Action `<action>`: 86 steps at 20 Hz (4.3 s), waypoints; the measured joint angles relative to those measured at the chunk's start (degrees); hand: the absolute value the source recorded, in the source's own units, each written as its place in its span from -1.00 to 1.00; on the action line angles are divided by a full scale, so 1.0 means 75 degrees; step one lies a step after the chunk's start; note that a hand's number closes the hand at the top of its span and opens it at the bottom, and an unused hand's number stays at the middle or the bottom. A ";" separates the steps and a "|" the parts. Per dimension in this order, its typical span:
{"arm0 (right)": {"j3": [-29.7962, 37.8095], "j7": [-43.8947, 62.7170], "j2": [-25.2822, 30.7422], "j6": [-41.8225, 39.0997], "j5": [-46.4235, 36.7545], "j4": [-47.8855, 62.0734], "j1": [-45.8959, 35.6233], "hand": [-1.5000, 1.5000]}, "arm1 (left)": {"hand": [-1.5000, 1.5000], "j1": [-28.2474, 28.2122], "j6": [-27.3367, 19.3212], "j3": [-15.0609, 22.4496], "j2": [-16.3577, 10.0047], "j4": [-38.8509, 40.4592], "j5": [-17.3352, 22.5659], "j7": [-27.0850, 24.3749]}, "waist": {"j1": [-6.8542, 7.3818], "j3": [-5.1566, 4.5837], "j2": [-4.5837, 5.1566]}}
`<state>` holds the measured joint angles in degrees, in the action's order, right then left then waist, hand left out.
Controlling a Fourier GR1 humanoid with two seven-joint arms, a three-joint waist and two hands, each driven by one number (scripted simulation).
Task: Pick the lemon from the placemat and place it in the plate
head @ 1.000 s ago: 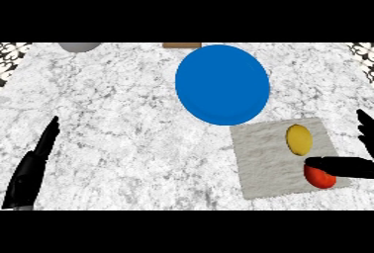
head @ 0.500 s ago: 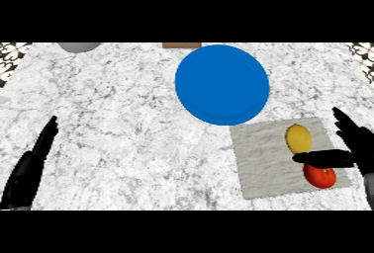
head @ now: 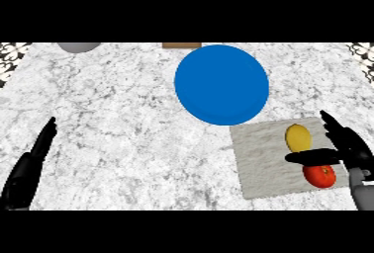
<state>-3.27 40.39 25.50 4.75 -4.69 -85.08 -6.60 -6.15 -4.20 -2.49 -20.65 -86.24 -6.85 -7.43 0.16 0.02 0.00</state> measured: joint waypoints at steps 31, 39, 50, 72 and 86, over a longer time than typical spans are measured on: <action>0.0115 -0.5474 0.2450 -0.0879 -0.3423 0.5267 -0.2841 1.00 | 0.00 0.0426 0.0410 -0.0148 0.0621 0.0036 -0.0645 0.0036 | 0.0403 0.0029 0.0134; 0.0689 -0.6749 0.2600 0.0407 -0.3557 0.5606 -0.3868 1.00 | 0.00 0.0434 0.0447 -0.0501 0.0467 0.0283 -0.0543 -0.0075 | 0.0151 0.0008 0.0045; 0.0799 -0.7183 0.2055 -0.0676 -0.2601 0.3391 -0.4367 1.00 | 0.00 0.0252 0.0576 -0.0634 0.0450 -0.0012 -0.0480 0.0139 | -0.0019 -0.0007 -0.0034; -0.0440 -0.4706 -0.1281 -0.0840 -0.3688 0.5106 -0.6995 1.00 | 0.00 0.0240 0.0672 -0.0636 0.0658 -0.0020 -0.0721 -0.0048 | 0.0204 -0.0005 0.0049; 0.0488 -0.4990 -0.2675 0.0673 -0.3600 0.8198 -0.7713 -1.00 | 0.00 0.0363 0.0727 -0.0594 0.0788 -0.0165 -0.0812 0.0125 | 0.0270 0.0001 0.0097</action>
<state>0.39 2.97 5.44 9.80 -31.69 -23.60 -64.45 -3.43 1.25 -6.94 -14.74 -87.48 -12.94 -6.49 2.18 0.03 0.73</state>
